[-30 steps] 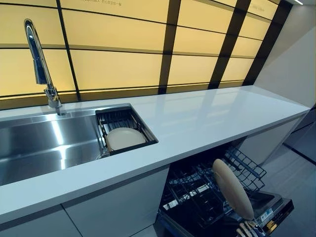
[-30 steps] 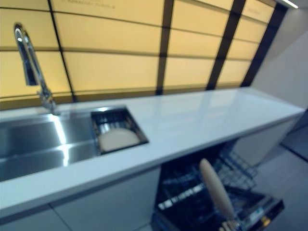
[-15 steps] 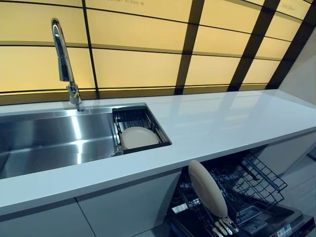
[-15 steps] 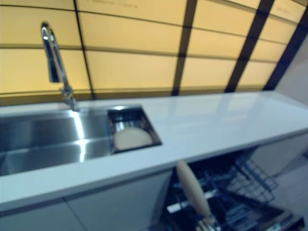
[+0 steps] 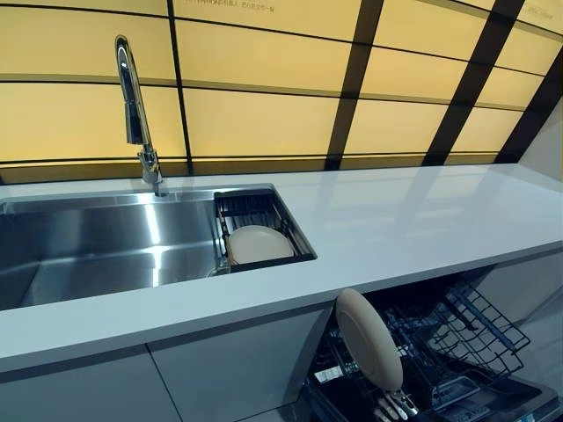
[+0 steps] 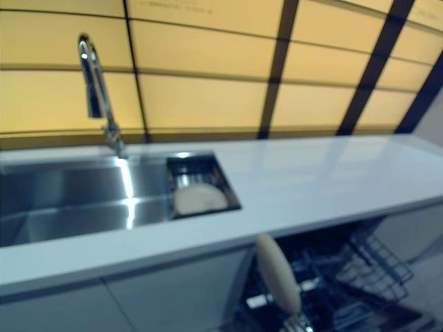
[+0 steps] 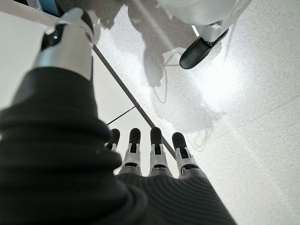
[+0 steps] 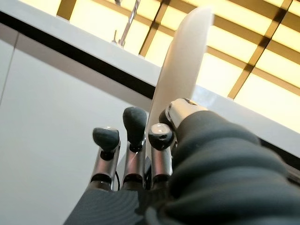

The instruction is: Take plates into dishwasher

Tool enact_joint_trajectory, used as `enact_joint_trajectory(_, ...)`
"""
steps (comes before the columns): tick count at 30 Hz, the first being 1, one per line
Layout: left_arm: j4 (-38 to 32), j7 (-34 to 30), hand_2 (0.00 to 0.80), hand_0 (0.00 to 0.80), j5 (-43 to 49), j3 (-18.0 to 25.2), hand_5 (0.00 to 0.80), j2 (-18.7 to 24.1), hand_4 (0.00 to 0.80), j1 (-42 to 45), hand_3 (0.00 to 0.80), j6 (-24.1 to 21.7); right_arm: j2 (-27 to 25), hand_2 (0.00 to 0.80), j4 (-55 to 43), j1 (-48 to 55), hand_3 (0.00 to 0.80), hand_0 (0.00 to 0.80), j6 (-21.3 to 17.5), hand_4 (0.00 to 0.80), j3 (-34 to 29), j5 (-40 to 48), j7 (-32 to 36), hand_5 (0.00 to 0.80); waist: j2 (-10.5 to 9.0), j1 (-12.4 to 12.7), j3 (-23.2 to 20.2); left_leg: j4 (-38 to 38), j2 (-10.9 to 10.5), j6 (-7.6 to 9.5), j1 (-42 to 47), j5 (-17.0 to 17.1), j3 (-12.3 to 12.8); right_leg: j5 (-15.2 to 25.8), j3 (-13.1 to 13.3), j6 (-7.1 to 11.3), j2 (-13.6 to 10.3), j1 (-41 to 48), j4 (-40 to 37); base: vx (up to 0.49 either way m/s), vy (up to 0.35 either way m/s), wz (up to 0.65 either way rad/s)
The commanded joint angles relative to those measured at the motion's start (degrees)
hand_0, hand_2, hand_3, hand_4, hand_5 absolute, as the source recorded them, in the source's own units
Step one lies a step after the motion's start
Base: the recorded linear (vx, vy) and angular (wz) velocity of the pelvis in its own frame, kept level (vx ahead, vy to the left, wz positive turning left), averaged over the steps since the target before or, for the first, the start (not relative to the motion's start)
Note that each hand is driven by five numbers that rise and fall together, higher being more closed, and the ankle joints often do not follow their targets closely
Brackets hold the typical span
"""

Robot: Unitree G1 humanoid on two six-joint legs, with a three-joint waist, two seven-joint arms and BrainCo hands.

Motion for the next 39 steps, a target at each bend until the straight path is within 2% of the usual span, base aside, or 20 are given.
enact_joint_trajectory(1, -1.3, 0.4, 0.0, 0.0, 0.8, 0.9, 0.0, 1.8, 0.0, -2.3, 0.0, -0.4, 2.3, 0.8, -3.8, -5.1, 0.8, 0.8, -3.6, 0.8, -1.9, 6.0, -0.3, 0.8, 1.35, 1.7, 3.0, 0.5, -1.8, 3.18, -1.1, -0.4, -1.1, 1.3, 0.2, 3.98, -0.3, 0.2, 5.6, 0.0, 0.0, 0.0)
enact_joint_trajectory(11, -0.3, 0.6, 0.0, 0.0, 0.4, 2.3, 0.0, 2.1, 0.0, -1.8, 0.0, -2.0, 0.0, 0.8, 0.1, -3.9, 0.8, 0.8, -8.0, 0.8, -9.3, 8.0, -1.0, 0.8, 1.1, 0.4, 3.4, 0.4, -1.3, 2.91, -1.2, -0.2, -0.7, 1.2, 1.1, 3.99, 0.3, 0.0, 5.7, 0.0, 0.0, 0.0)
enact_joint_trajectory(19, 0.9, 0.7, 0.0, 0.0, 0.0, 2.9, 0.0, 2.3, 0.0, -2.0, 0.0, -3.1, -2.3, 0.8, 4.3, -3.4, 0.8, 0.8, -7.3, 0.8, -14.2, 7.6, 1.8, 0.8, 0.92, -0.5, 3.7, 0.5, -0.9, 2.72, -1.2, -0.2, 0.0, 1.3, 2.0, 3.93, 0.7, -0.6, 6.0, 0.0, -0.002, -0.01)
enact_joint_trajectory(29, 1.9, 1.1, 0.0, 0.0, -0.4, 2.4, 0.0, 1.9, 0.0, -2.7, 0.0, -3.4, -3.1, 0.8, 7.3, -3.9, 0.8, 0.8, -5.8, 0.8, -15.0, 6.9, 3.8, 0.8, 1.02, -0.7, 3.7, 0.4, -1.0, 2.58, -1.3, -0.2, 0.2, 1.0, 2.2, 3.75, 0.9, -0.4, 5.7, 0.003, -0.003, -0.02)
enact_joint_trajectory(33, 1.5, 1.0, 0.0, 0.0, -0.1, 2.3, 0.0, 1.9, 0.0, -2.8, 0.0, -2.7, -2.6, 0.8, 6.8, -4.4, 0.8, 0.8, -4.0, 0.8, -13.7, 5.4, 3.9, 0.8, 1.06, -0.3, 3.7, 0.4, -1.0, 2.59, -1.2, -0.2, 0.0, 0.9, 1.9, 3.65, 1.0, -0.3, 5.4, 0.0, 0.0, 0.0)
enact_joint_trajectory(39, 0.8, 0.6, 0.0, 0.0, 0.3, 2.1, 0.0, 1.8, 0.0, -2.9, 0.0, -2.4, -1.5, 0.8, 6.6, -5.1, 0.8, 0.8, -4.1, 0.8, -10.9, 4.6, 2.1, 0.8, 1.18, 0.5, 3.7, 0.3, -1.1, 2.57, -1.5, -0.1, -0.3, 0.5, 1.4, 3.55, 1.1, 0.1, 5.1, 0.0, 0.0, 0.0)
